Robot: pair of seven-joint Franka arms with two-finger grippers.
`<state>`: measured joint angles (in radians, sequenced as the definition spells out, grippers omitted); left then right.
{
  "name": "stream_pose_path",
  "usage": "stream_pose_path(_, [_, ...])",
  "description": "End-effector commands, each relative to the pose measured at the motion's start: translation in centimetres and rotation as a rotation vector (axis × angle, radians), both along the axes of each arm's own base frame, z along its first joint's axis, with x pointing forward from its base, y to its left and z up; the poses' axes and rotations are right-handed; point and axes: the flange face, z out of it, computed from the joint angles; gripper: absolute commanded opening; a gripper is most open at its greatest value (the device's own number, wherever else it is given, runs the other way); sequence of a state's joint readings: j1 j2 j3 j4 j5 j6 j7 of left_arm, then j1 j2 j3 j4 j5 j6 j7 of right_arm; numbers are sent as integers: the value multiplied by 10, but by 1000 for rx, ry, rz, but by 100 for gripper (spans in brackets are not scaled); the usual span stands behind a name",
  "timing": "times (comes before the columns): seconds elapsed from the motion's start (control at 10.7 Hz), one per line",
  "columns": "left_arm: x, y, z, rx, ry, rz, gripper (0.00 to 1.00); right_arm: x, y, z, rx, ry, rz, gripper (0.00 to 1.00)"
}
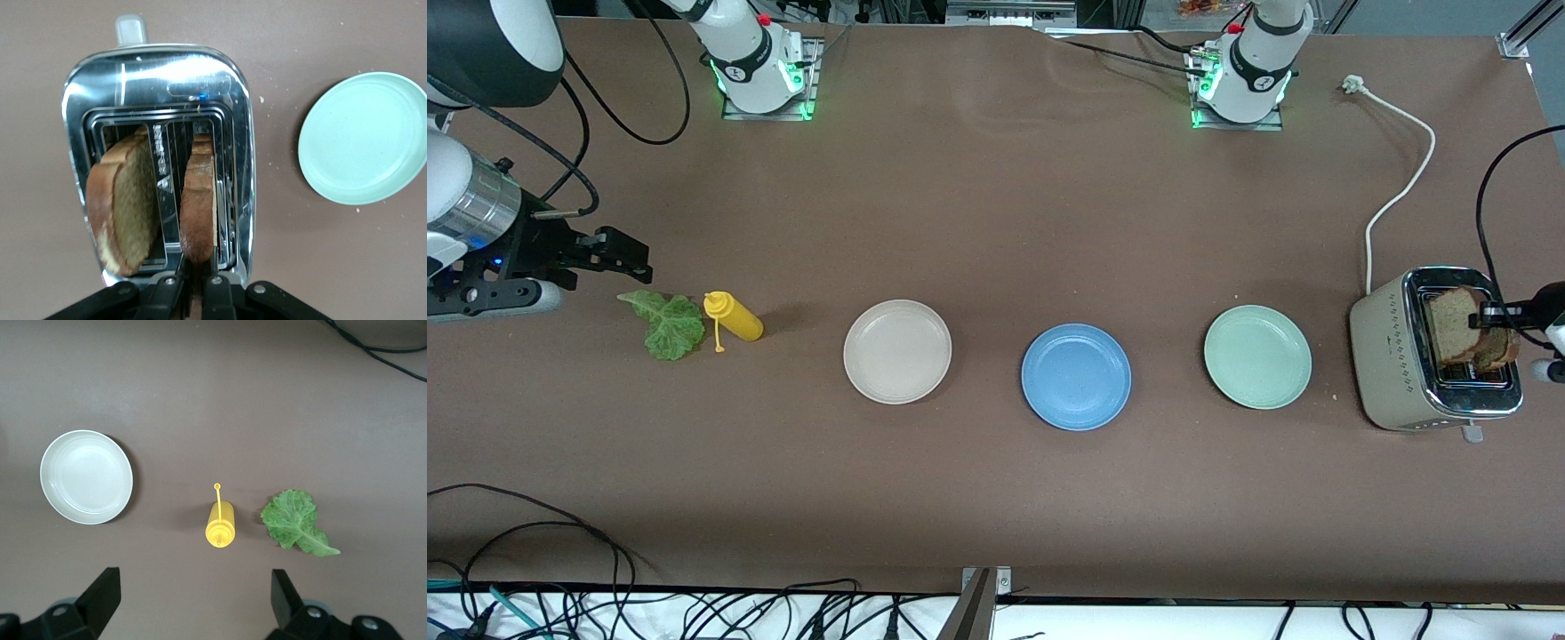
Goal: Make sandwich in blue plate with both arms
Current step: 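Lower the left gripper and grasp one bread slice in the toaster, then lift the bread slice out and carry it to the blue plate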
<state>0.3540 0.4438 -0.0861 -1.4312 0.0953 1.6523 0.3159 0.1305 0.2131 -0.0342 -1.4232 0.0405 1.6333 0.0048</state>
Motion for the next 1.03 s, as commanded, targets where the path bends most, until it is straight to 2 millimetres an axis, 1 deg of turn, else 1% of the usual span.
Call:
stream_pose_path(0.0, [-20, -4, 47, -2, -3, -13, 0, -4, 0, 2, 6, -2, -8, 100])
stream_pose_path(0.37, [-39, -11, 92, 8, -8, -11, 0, -4, 0, 2, 6, -2, -8, 100])
stream_pose_path(0.47, [-45, -13, 107, 13, -16, -10, 0, -4, 0, 2, 6, -1, -8, 100])
stream_pose_path(0.56, [-49, -17, 115, 14, -17, -13, 0, -4, 0, 2, 8, -2, -8, 100])
stream_pose_path(0.75, [-49, -27, 123, 15, -27, -29, 0, -4, 0, 2, 8, -2, -8, 100])
stream_pose_path(0.93, [-48, -35, 126, 14, -30, -40, 0, -4, 0, 2, 8, -2, -8, 100])
